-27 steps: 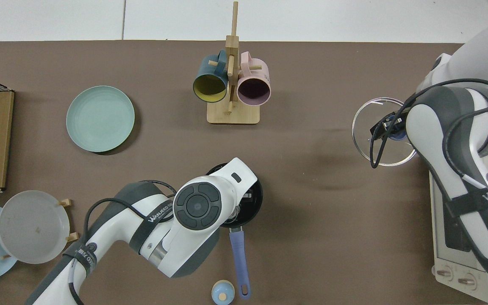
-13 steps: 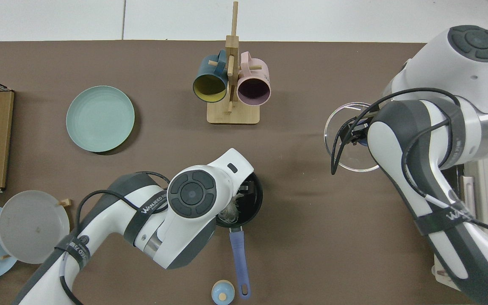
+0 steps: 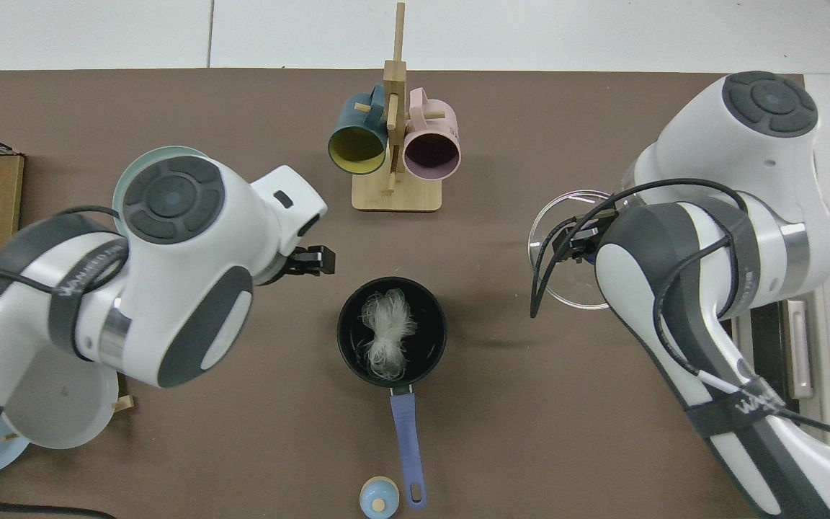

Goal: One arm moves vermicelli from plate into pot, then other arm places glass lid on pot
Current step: 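Release the vermicelli into the pot while the right gripper lifts the lid, then retract the left gripper while the right gripper carries the lid over the pot, then lower the glass lid onto the pot with the right gripper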

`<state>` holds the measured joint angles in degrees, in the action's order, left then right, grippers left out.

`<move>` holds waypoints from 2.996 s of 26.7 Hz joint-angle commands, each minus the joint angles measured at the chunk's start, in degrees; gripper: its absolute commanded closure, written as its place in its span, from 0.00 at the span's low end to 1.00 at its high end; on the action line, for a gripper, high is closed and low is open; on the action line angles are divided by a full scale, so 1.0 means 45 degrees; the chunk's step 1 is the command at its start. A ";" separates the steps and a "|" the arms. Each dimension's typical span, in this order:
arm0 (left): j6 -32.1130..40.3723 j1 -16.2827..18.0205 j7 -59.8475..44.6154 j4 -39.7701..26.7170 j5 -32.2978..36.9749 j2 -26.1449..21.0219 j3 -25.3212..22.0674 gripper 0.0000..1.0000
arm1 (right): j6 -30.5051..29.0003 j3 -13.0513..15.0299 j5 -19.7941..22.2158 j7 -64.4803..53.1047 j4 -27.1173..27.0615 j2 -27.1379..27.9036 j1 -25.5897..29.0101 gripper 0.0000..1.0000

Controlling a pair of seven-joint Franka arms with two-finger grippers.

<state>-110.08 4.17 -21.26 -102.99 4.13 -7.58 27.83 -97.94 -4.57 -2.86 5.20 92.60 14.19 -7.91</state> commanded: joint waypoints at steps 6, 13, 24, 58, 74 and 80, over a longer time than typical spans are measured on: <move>0.1607 -0.0615 0.3588 0.0756 -0.1230 0.1370 -0.3544 0.00 | -0.0950 -0.2010 -0.0107 0.3704 0.0516 -0.0438 -0.0020 1.00; 0.2372 -0.0557 0.5681 0.0796 -0.1191 0.1840 -0.4835 0.00 | -0.1613 -0.3514 0.0089 0.7103 0.0321 0.0049 -0.0313 1.00; 0.3095 -0.0498 0.5564 0.0796 -0.1034 0.1958 -0.5441 0.00 | -0.2962 -0.4942 0.0459 1.0250 0.0341 0.1123 -0.0762 1.00; 0.2900 -0.0322 0.5506 0.0815 -0.0995 0.1938 -0.5305 0.00 | -0.4623 -0.5235 0.1007 1.2341 0.1552 0.1730 -0.1368 1.00; 0.2900 -0.0322 0.5506 0.0835 -0.0995 0.1938 -0.5305 0.00 | -0.4798 -0.5293 0.1027 1.2477 0.2274 0.1495 -0.1192 1.00; 0.2900 -0.0322 0.5506 0.0835 -0.0995 0.1938 -0.5285 0.00 | -0.4642 -0.5294 0.1007 1.2576 0.2255 0.1495 -0.1173 1.00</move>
<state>-96.70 3.18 3.44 -99.27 -0.44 0.69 4.23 -117.44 -27.47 0.99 59.46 99.61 22.07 -14.17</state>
